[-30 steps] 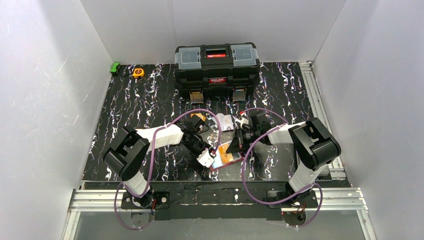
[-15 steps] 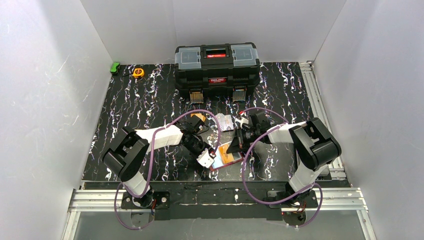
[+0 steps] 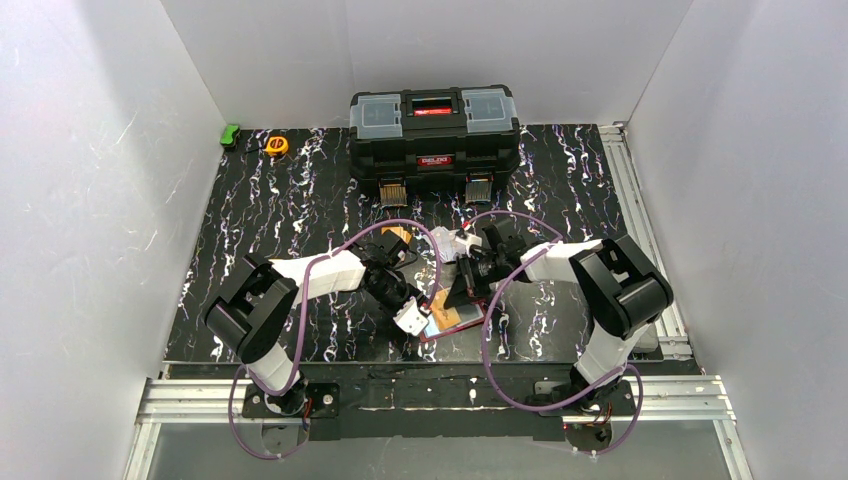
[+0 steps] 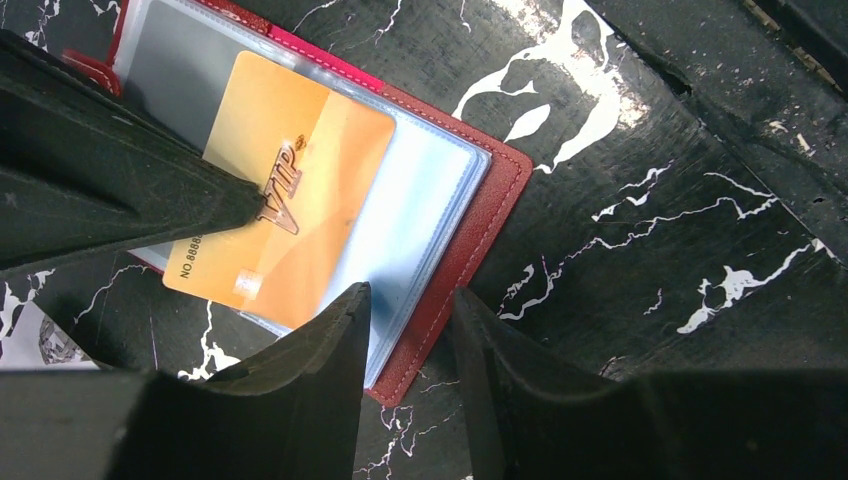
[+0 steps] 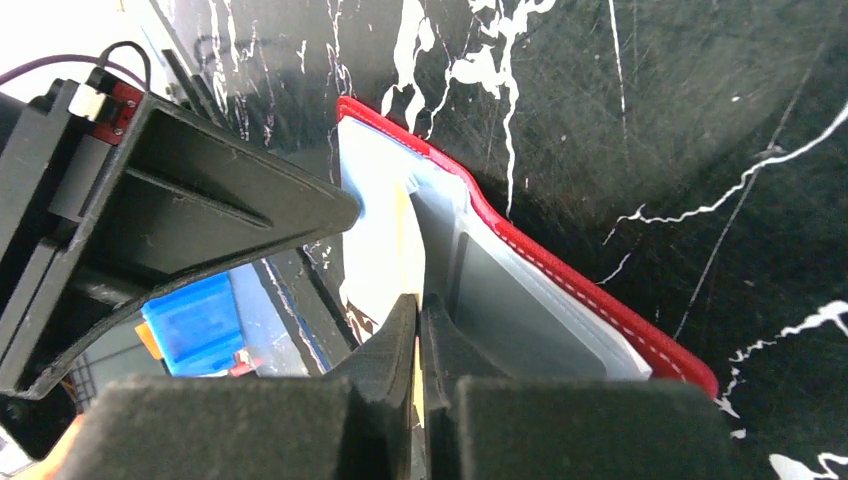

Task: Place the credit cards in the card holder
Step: Insert the credit card into the card holder.

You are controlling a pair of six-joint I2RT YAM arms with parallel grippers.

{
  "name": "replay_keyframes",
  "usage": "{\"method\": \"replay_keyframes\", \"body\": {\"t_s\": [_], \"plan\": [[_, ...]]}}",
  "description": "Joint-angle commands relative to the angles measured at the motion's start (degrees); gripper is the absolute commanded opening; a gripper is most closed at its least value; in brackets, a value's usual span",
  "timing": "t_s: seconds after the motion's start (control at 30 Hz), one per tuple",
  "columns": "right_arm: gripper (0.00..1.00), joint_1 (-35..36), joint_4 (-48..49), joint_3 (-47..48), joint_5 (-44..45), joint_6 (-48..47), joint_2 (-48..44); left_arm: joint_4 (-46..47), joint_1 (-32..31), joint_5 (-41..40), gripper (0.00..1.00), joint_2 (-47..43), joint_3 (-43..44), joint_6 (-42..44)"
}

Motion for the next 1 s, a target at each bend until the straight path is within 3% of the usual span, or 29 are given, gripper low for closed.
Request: {"method": "replay_keyframes", "body": {"t_s": [0.0,0.1,0.23,0.3,0.37,0.6,0.97], "plan": [[0.09,1.96,-6.27,1.44,4.83,-3.19,0.62,0.5,-0.3,-4.21,0.35,0.94,-1.99,0.37],[0.13,2.3,-8.86,2.49,6.52,-4.62,0.49,0.56,-0.39,-4.17,0.35,0.84,-1.97,0.21],[0.31,3.06,-12.47,4.67,10.23,-5.85,-0.42,0.7,-0.36,-4.12,0.35,0.76,-1.95,0.1],[0.48,3.64,-13.37,5.03,12.53,-5.78,-2.17,0.7,-0.36,-4.15,0.35,0.69,-1.99,0.05],[0.53,4.41,-12.78,4.24,14.8,-5.13,-4.47,0.7,-0.38,-3.99,0.35,0.66,-2.07,-0.07],[0.59,7.49,-14.98,4.67,18.65,-4.35,-7.08,0.87,-0.49,-3.9,0.35,0.31,-2.6,-0.28],[0.59,9.53,-18.01,4.86,22.62,-4.66,-9.2,1.13,-0.6,-3.64,0.34,-0.38,-3.6,-0.68]]}}
